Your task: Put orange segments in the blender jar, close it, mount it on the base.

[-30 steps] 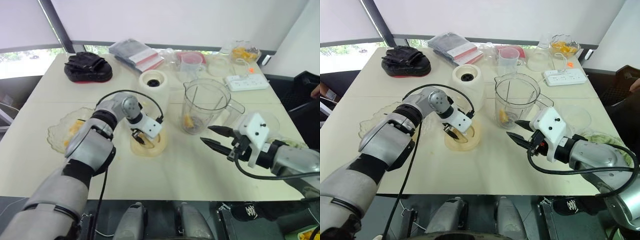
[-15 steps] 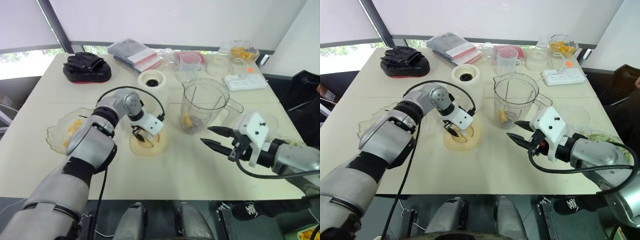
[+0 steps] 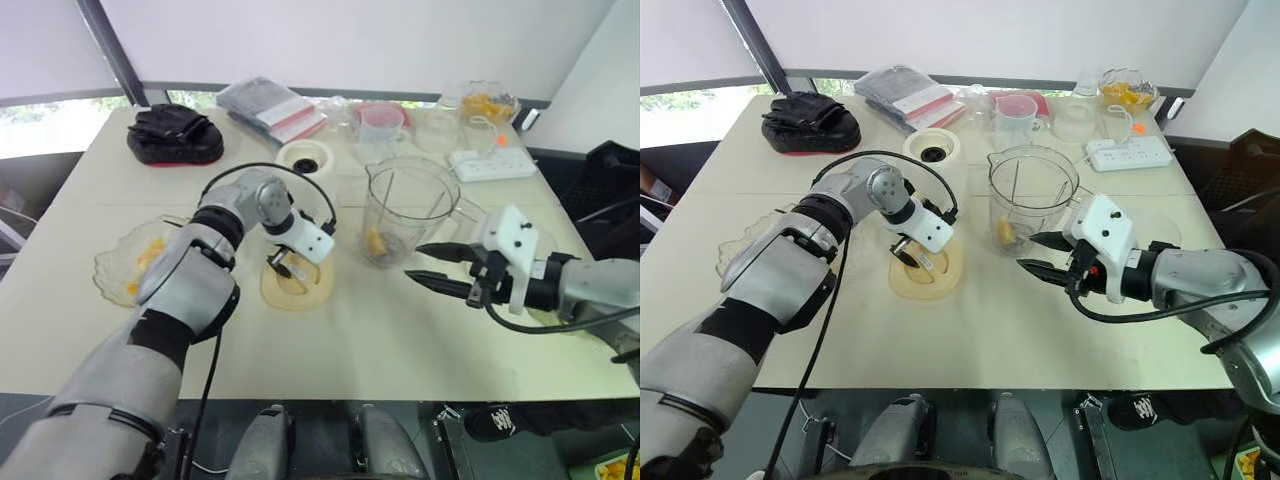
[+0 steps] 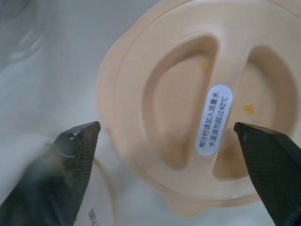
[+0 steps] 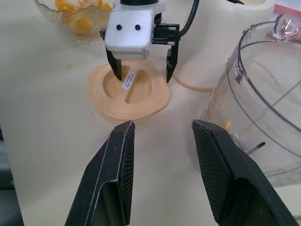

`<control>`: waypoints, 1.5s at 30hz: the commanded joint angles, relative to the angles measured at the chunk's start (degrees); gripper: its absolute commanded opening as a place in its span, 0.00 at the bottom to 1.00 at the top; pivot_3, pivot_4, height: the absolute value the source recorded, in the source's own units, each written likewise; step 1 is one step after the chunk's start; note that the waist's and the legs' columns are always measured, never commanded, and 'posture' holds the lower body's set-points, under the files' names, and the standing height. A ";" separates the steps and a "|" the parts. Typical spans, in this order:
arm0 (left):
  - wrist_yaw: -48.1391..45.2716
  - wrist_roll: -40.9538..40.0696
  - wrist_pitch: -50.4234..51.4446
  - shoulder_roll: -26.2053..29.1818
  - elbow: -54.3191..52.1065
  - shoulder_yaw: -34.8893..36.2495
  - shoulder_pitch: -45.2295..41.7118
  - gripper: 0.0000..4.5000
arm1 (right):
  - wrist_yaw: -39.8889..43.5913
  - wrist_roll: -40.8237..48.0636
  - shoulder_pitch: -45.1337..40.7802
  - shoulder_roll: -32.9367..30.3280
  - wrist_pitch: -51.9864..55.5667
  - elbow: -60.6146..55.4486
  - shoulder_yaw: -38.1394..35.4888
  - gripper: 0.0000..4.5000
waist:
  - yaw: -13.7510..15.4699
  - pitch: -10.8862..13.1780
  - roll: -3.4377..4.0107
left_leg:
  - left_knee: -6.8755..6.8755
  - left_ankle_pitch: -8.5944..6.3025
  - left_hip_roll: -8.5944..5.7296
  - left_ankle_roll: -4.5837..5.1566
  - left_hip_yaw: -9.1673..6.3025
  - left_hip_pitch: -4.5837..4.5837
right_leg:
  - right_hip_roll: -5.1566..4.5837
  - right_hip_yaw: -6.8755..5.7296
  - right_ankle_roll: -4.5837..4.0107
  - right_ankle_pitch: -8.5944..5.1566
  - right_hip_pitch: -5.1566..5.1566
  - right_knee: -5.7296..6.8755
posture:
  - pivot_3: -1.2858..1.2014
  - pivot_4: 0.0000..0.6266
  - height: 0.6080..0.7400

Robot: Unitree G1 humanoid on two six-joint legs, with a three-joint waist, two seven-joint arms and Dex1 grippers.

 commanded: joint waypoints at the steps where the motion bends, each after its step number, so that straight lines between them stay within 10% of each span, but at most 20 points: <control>1: 0.81 -0.98 -0.32 0.03 -0.91 1.08 -2.42 1.00 | 0.68 -0.72 -1.20 -0.62 -0.84 -0.38 0.09 0.45 | -0.05 0.00 0.00 | 0.00 0.00 0.00 0.00 0.00 0.00 | 0.00 0.00 0.00 0.00 0.00 0.00 | 0.52 0.24 1.00; 33: -8.43 -1.83 -0.88 0.23 -0.59 0.06 -0.51 1.00 | -4.27 -1.93 3.34 2.95 -0.15 -4.96 -0.19 0.45 | -0.04 0.00 0.00 | 0.02 0.00 0.00 0.00 0.01 -0.02 | -0.01 0.01 0.00 0.00 -0.05 0.04 | 0.52 0.24 1.00; 45: -6.46 -1.39 -1.13 -0.45 -0.73 -0.33 0.09 0.60 | -6.71 -1.34 6.31 3.94 0.32 -7.20 -1.24 0.45 | -0.06 0.00 0.00 | 0.06 0.00 0.00 0.00 0.00 -0.03 | 0.00 0.01 0.00 0.00 -0.04 0.07 | 0.52 0.24 1.00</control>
